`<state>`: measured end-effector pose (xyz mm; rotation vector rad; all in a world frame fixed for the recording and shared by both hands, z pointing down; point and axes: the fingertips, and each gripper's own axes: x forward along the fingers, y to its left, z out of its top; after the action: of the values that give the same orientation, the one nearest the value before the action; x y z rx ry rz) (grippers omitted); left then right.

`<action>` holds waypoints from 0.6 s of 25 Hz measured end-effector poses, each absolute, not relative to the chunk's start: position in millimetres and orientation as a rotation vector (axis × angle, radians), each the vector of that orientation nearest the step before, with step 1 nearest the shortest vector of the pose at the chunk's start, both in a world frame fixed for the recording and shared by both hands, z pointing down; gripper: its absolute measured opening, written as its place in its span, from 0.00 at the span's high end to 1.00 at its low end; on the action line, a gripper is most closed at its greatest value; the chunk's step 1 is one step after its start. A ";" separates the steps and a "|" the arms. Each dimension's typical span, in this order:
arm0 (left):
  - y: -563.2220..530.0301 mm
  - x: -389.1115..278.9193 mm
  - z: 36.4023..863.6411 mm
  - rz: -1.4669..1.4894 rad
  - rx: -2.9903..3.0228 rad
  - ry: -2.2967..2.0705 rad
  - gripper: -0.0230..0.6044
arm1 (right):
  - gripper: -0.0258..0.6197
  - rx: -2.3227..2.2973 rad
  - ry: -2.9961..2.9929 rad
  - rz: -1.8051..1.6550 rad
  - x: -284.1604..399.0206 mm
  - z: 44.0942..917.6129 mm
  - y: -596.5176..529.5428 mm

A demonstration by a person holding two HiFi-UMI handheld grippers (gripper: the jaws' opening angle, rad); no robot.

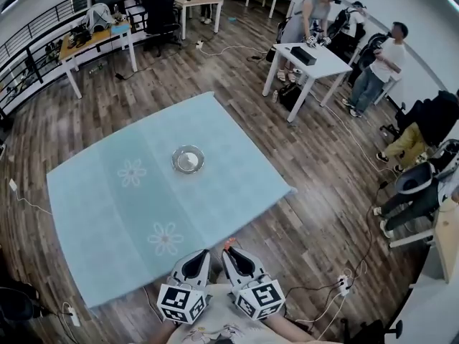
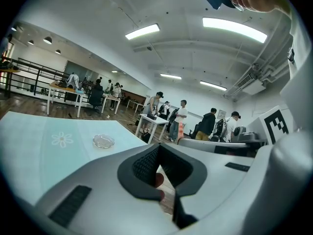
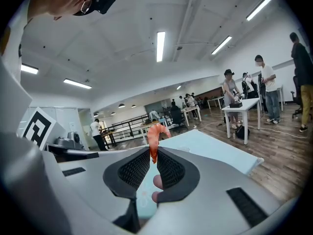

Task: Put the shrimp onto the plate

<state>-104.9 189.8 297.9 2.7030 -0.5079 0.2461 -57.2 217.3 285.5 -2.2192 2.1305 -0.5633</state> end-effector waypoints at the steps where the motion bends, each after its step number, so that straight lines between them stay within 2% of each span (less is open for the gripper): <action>1: 186.6 -105.6 301.4 0.249 2.697 -0.515 0.95 | 0.86 -2.220 2.133 -0.568 -56.2 288.4 214.0; 15: 120.6 -69.5 319.5 0.293 2.609 -0.637 0.95 | 0.86 -2.114 2.232 -0.643 -13.8 298.4 142.4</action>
<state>-69.5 120.6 319.5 2.6086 -0.6371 0.2927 -13.8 142.4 298.4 -2.1142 2.2318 -0.6433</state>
